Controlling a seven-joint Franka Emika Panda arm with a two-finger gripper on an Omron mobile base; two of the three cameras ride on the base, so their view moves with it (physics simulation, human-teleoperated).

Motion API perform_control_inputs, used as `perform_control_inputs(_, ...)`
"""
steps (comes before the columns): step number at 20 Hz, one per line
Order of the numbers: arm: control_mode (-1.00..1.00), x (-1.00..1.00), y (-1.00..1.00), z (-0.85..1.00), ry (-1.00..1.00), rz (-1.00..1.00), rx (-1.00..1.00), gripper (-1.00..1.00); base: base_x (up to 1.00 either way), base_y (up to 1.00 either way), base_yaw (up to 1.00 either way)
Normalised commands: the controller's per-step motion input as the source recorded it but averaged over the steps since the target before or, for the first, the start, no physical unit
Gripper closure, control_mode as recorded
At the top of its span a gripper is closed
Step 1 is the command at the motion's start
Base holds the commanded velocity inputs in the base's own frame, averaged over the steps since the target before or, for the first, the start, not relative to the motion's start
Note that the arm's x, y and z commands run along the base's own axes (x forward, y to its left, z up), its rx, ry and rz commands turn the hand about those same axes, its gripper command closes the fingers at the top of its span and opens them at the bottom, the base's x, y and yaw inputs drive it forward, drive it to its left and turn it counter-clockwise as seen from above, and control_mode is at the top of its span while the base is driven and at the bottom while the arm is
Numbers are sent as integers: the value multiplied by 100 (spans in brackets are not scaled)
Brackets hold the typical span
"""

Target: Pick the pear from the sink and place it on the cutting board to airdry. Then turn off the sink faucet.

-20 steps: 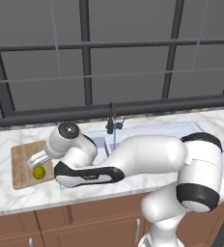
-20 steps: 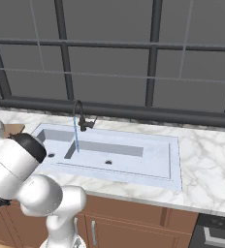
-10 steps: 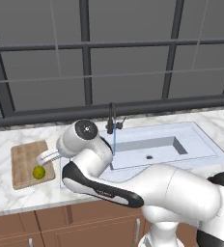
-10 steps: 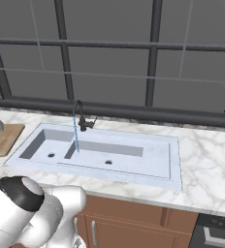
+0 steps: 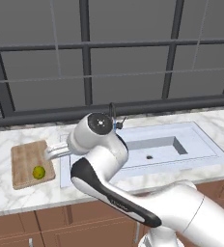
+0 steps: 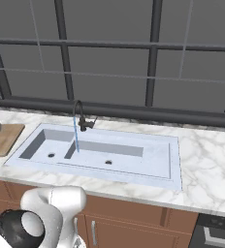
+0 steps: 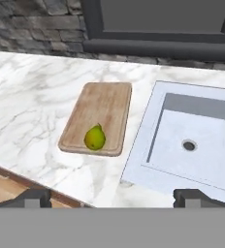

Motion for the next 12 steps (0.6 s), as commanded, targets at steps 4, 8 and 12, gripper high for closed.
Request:
perform_control_inputs(4, -100, -43, -31, 7, -1, -14, 5, -100, 0, 0, 0)
perform_control_inputs(8, -100, -42, -54, 57, 2, -6, 25, -100, 0, 0, 0)
perform_control_inputs(12, -100, -33, -54, 65, 3, -2, 27, -100, 0, 0, 0)
